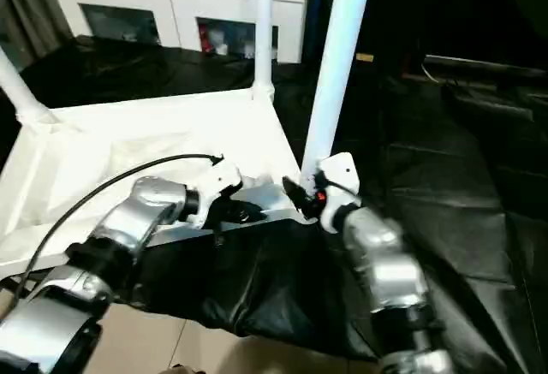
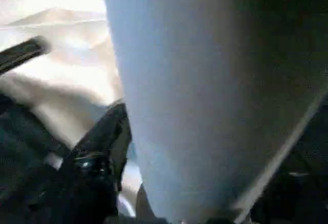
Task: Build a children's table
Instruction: Rotate leg to tighten
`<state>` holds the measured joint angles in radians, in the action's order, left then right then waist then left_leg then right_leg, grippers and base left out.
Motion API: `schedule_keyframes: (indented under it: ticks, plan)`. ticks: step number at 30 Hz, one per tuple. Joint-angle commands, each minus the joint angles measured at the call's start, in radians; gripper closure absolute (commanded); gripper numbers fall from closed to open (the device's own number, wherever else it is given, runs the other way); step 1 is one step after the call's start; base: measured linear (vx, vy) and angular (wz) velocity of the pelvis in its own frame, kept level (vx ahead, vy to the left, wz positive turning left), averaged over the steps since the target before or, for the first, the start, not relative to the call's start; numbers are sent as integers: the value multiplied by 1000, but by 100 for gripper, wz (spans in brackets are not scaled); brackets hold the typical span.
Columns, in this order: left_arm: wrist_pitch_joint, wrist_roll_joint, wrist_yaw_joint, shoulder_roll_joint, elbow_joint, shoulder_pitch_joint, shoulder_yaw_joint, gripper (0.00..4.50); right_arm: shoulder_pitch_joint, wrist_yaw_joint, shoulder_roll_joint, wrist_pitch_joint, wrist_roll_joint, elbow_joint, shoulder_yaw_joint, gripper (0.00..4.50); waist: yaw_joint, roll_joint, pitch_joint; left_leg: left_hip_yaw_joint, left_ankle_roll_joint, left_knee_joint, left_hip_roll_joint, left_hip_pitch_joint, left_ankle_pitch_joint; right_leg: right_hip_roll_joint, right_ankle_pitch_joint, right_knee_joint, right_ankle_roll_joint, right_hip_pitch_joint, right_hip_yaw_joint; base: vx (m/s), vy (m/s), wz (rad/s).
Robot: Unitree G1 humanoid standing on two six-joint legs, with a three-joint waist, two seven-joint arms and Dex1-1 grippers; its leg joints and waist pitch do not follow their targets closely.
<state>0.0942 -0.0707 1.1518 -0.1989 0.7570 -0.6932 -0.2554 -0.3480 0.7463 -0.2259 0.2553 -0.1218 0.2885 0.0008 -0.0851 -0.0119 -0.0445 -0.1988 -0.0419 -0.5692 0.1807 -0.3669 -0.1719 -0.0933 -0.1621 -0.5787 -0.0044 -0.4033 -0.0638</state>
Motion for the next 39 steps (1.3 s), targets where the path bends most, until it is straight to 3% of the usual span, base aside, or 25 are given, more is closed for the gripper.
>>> schedule_keyframes:
  ticks: [1,5,10,12,16,18,25,29,32,33,36,39]
  plan:
    - [-39,32,99,-6,-12,0,-32,450,-21,219,-48,-37,-32,30,106,144,-4,14,64,20,60,60,47,12,-224,-61,-163,57,-227,51,40,0,0,0]
    - [-57,43,182,-37,8,-9,-36,450,-44,405,-131,-68,-29,80,163,144,-14,14,63,14,98,53,53,7,-173,-60,-110,47,-264,52,36,0,0,0]
    - [-83,38,248,-64,26,-17,-51,450,-90,537,-168,-101,-19,160,189,144,-19,13,58,16,64,58,57,14,-236,-63,-250,58,-247,48,35,0,0,0]
    - [-89,37,276,-73,30,-19,-54,450,-115,570,-165,-115,-24,194,185,144,-20,13,59,17,54,59,58,15,-247,-63,-264,58,-247,46,35,0,0,0]
    - [-94,42,298,-77,40,-25,-55,450,-136,612,-166,-111,-44,218,192,180,-22,15,61,16,56,58,58,15,-227,-62,-222,53,-257,48,36,0,0,0]
    - [-118,35,314,-81,70,-39,-56,450,-159,675,-173,-147,-38,265,218,204,-23,14,64,15,62,55,56,14,-216,-63,-199,50,-266,48,35,0,0,0]
    - [-129,28,299,-75,100,-57,-48,450,-164,693,-155,-172,-25,292,228,224,-30,13,62,16,60,55,56,15,-226,-63,-223,52,-263,49,34,0,0,0]
    - [-119,28,268,-64,112,-61,-36,450,-149,662,-141,-164,-41,281,215,239,-29,7,60,18,45,58,57,18,-260,-63,-267,56,-254,46,35,0,0,0]
    - [-88,7,152,-42,128,-66,-24,450,-111,527,-101,-151,-52,265,166,242,-27,5,57,19,26,63,59,19,-288,-63,-298,59,-242,43,37,0,0,0]
    - [-65,2,80,-19,134,-66,-13,450,-90,404,-67,-152,-42,263,130,244,-26,8,55,20,17,64,57,22,-312,-64,-341,66,-230,43,35,0,0,0]
    - [-38,3,11,15,127,-62,-2,450,-62,252,-19,-149,-21,246,97,250,-17,9,50,28,-12,69,53,25,-363,-68,-469,80,-184,39,34,0,0,0]
    - [-7,-9,-85,63,121,-58,1,450,-30,85,43,-95,19,194,82,253,-5,11,48,33,-16,72,51,28,-400,-66,-519,89,-154,36,31,0,0,0]
